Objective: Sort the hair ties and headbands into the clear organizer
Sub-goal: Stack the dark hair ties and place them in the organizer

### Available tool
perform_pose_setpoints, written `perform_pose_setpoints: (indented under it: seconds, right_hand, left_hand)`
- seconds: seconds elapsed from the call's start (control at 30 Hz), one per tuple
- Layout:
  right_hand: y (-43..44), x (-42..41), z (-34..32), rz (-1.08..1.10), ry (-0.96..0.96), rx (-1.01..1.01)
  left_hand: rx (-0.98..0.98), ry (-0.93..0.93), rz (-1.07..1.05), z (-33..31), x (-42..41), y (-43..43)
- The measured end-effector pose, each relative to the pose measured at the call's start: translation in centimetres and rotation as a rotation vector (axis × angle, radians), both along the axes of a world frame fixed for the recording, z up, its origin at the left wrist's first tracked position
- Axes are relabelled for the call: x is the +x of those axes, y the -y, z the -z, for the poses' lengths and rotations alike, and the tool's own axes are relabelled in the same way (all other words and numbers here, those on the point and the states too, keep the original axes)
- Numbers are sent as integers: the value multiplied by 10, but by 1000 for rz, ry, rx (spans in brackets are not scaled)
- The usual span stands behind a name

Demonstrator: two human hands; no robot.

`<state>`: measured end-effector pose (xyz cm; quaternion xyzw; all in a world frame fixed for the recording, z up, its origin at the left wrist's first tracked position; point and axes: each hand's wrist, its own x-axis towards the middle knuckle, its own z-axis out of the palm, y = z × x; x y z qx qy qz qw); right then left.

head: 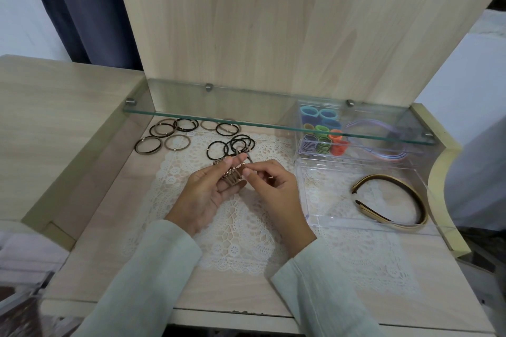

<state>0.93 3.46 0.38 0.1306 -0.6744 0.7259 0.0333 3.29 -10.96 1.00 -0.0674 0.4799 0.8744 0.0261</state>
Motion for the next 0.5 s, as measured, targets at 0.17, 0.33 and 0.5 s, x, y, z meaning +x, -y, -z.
perform_pose_setpoints:
  seconds: [0.17,0.33,0.5]
  right_hand:
    - [1,0,0,-16,-13,44]
    - [1,0,1,-53,-19,81]
    - [2,0,0,-64,-29,111]
  left_hand:
    - [29,-8,-18,-1,1,-1]
    - [-7,-11,-10,0,0,0]
    - [-3,3,-12,0,0,1]
